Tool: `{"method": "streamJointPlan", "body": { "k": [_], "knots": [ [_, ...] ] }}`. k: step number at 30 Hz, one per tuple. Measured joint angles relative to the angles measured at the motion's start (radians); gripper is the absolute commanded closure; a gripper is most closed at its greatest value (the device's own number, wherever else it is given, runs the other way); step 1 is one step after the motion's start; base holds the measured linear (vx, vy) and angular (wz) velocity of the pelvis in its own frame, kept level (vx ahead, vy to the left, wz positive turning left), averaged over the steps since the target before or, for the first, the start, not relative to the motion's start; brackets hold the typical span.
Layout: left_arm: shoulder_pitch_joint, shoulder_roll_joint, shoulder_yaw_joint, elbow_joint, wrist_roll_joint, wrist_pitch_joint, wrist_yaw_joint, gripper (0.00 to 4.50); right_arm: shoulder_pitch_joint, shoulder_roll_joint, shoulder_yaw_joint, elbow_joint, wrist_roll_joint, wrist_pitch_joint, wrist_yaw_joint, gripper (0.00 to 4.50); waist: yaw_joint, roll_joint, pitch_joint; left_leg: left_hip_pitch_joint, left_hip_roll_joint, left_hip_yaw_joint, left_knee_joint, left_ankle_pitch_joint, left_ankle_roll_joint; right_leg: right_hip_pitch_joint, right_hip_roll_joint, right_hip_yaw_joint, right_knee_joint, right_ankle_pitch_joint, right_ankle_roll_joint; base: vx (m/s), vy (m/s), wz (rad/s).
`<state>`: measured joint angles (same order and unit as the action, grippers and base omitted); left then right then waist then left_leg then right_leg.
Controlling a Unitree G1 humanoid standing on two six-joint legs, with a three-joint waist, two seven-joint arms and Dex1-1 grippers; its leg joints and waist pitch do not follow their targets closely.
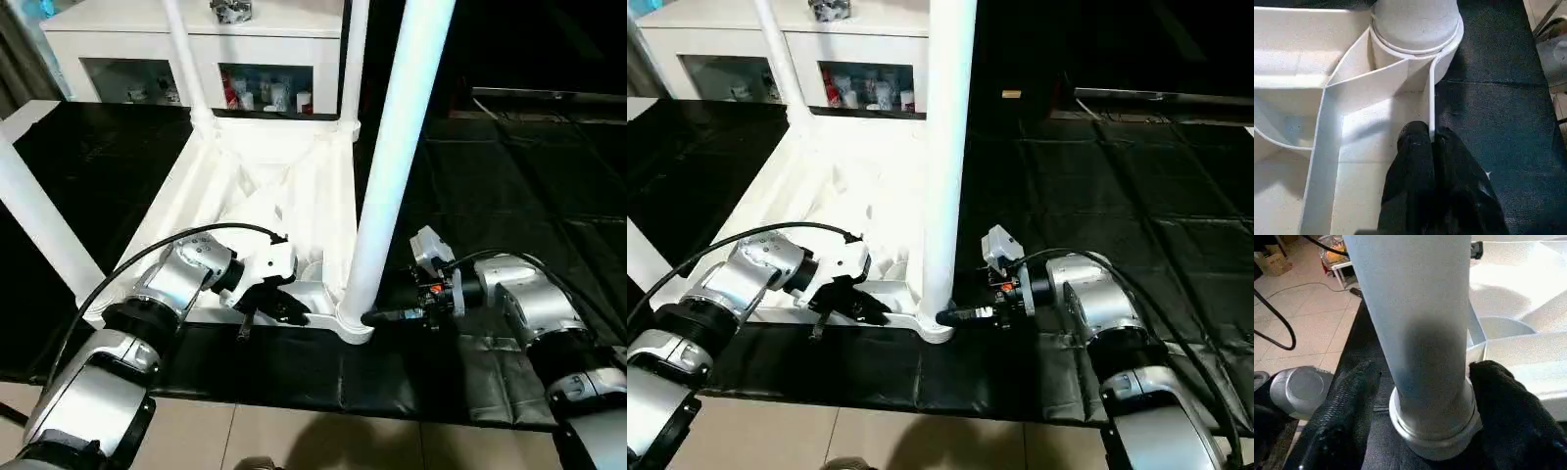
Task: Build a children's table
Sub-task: Rotate leg to tighten
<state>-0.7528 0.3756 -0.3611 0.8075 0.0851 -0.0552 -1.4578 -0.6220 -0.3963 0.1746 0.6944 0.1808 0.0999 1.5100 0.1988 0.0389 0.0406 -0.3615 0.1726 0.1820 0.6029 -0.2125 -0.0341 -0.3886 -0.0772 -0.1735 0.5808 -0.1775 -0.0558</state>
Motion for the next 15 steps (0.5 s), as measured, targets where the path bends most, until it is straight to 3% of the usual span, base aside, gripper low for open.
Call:
{"method": "streamJointPlan", "body": {
  "k": [8, 15],
  "knots": [
    [0.002, -0.001, 0.000, -0.008, 0.000, -0.008, 0.001, 4.50, -0.008, 0.031, 0.000, 0.037, 0.000, -0.022, -0.009, 2.33, 0.001, 0.000, 0.000, -0.009, 0.000, 0.000, 0.007, 0.000, 0.000, -0.010, -0.001, 0.001, 0.009, -0.001, -0.001, 0.000, 0.000, 0.00],
    [0.006, -0.001, 0.000, -0.008, 0.001, -0.008, 0.008, 4.50, -0.006, 0.033, -0.001, 0.040, -0.001, -0.023, -0.010, 2.50, -0.002, 0.000, 0.000, -0.008, 0.001, 0.000, 0.010, 0.001, -0.002, -0.011, -0.002, 0.002, 0.015, -0.003, 0.002, 0.000, 0.000, 0.00]
  ]
}}
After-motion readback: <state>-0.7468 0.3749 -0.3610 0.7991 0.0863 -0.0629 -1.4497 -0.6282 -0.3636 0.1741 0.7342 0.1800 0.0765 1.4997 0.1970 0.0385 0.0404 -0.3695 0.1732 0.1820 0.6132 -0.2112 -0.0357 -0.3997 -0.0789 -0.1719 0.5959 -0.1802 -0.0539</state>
